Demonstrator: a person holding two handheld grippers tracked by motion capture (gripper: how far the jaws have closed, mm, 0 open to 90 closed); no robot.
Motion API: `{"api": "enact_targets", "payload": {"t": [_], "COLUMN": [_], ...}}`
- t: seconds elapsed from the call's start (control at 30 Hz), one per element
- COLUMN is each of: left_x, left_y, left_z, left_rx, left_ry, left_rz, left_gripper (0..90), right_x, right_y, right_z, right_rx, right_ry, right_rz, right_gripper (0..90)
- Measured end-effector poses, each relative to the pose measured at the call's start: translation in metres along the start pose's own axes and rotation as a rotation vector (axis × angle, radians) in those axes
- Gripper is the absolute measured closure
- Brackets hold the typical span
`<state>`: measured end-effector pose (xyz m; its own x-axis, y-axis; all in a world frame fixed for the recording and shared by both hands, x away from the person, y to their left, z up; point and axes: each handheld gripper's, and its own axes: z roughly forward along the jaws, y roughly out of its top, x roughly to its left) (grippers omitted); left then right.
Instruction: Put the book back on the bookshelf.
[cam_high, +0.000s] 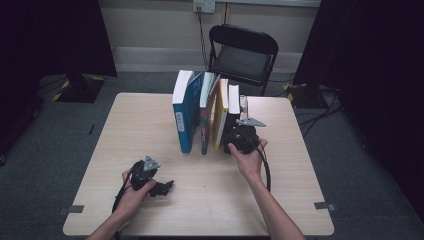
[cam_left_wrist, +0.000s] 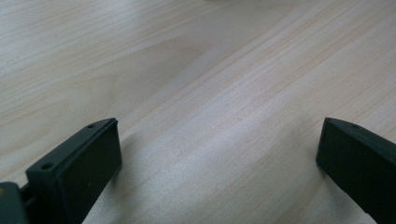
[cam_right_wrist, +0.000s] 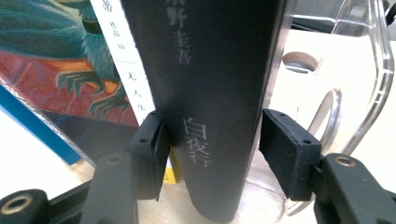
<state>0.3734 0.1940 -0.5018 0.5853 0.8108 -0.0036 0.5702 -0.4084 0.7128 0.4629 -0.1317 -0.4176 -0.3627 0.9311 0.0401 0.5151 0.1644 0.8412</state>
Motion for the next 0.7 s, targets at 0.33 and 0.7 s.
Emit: {"api": "enact_targets", "payload": {"t": [0.33,0.7], "left_x": [0.0002,0.0004], "left_y": [0.0002,0.001], "left_z": [0.0002,0.0009], "left_rx": [0.0,0.0], "left_ry": [-0.001,-0.008], "left_rz": [0.003,0.005], "left_gripper": [0.0,0.0], "right_x": [-0.0037,-0.0082], "right_y": [0.0028,-0.0008], "right_z": [0.0012,0.0027], "right_rx": [-0.003,0.005], "right_ry": [-0.006,0.039], "right_rz": [-0.008,-0.004], "right_gripper": [46.5,38.1]}}
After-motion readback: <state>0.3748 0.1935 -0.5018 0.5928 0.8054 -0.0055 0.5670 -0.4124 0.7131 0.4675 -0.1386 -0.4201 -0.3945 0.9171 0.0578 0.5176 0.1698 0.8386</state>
